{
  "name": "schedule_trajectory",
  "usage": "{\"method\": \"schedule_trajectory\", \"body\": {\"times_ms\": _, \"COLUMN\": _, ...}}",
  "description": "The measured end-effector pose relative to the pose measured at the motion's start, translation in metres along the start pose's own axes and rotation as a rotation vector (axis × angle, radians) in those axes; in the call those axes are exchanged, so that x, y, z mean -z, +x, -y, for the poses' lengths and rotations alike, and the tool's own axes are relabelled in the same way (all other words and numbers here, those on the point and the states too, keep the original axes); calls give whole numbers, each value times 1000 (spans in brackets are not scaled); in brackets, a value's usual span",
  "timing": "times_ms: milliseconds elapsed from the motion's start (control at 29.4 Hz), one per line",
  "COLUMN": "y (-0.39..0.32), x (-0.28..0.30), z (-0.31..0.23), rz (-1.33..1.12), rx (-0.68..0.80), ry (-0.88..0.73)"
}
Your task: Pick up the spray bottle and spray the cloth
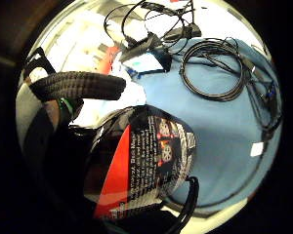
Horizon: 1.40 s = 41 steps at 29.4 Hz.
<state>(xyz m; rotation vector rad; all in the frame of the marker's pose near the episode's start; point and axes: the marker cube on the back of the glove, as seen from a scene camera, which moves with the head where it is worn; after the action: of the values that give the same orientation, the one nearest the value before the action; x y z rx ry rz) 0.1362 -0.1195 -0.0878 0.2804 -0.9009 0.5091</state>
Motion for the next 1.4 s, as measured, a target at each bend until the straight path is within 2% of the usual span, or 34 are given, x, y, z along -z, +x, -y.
{"method": "schedule_trajectory", "body": {"times_ms": 272, "y": -37, "x": -30, "z": 9, "rz": -198, "rx": -268, "ry": -449}}
{"method": "schedule_trajectory", "body": {"times_ms": 476, "y": -35, "x": -61, "z": 7, "rz": -330, "rx": -432, "ry": -670}}
{"method": "schedule_trajectory", "body": {"times_ms": 646, "y": -31, "x": -89, "z": 10, "rz": -483, "rx": -524, "ry": -771}}
{"method": "schedule_trajectory", "body": {"times_ms": 783, "y": -28, "x": -117, "z": 30, "rz": -547, "rx": -576, "ry": -792}}
{"method": "schedule_trajectory", "body": {"times_ms": 1021, "y": -2, "x": -148, "z": 4, "rz": -700, "rx": -690, "ry": -984}}
{"method": "schedule_trajectory", "body": {"times_ms": 1395, "y": 26, "x": -170, "z": 5, "rz": -793, "rx": -766, "ry": -1059}}
